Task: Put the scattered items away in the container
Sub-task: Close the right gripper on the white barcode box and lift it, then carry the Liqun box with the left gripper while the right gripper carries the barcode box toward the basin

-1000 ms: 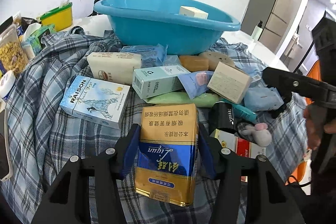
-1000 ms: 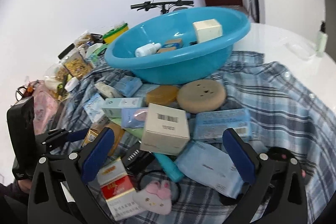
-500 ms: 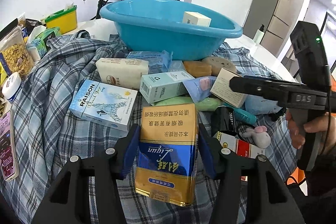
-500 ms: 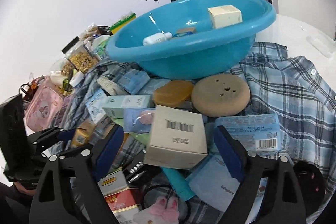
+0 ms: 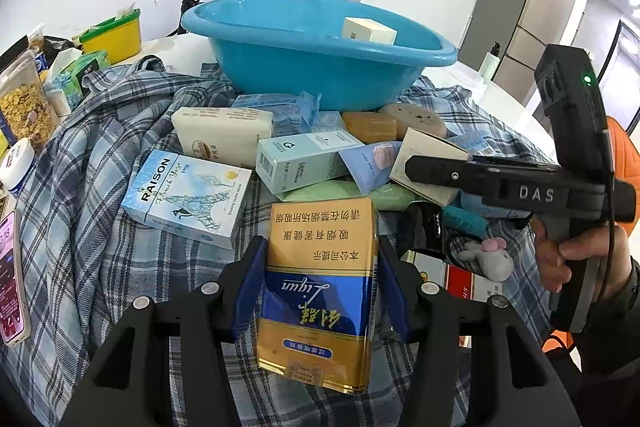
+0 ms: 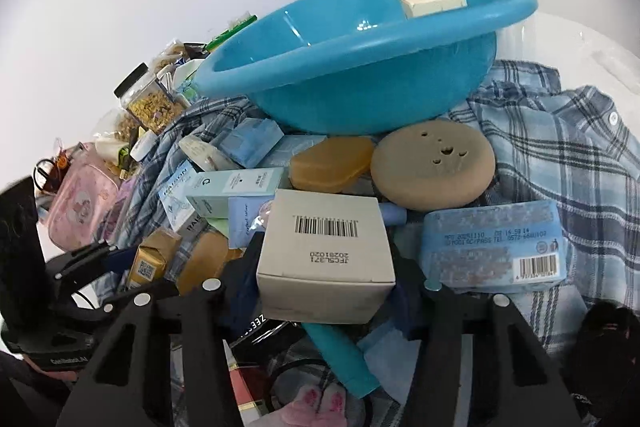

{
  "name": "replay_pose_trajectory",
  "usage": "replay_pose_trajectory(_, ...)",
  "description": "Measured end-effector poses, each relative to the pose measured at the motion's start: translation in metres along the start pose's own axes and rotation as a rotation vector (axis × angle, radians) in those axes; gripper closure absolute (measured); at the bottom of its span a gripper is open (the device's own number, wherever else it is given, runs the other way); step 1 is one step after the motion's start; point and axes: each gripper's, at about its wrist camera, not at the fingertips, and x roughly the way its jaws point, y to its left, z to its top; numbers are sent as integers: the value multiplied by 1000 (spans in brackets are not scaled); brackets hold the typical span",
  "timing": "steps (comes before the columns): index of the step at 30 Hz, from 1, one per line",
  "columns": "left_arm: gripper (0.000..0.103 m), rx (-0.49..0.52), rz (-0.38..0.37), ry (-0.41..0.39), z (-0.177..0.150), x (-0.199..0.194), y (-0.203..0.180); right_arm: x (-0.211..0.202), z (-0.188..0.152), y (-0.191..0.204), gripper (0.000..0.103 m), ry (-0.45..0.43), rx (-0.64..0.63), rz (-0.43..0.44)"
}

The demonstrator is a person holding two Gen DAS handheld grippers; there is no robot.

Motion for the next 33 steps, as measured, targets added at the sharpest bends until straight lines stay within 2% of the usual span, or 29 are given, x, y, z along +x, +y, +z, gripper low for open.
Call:
replay_pose_trajectory(6, 47, 1, -2, -4, 2, 2, -2, -15, -3, 15, 51, -67, -90, -99)
replay_pose_trajectory(18, 47, 7, 4, -16, 5, 1, -4, -37, -5, 17, 51, -123, -103, -194)
replay_pose_trajectory(28, 47, -10, 19, -34, 4, -1, 0, -54, -13, 22, 51, -196, -138, -349)
replay_pose_trajectory(33, 47, -8, 36, -37, 3, 1, -1, -56, -16, 22, 51, -204, -145, -381)
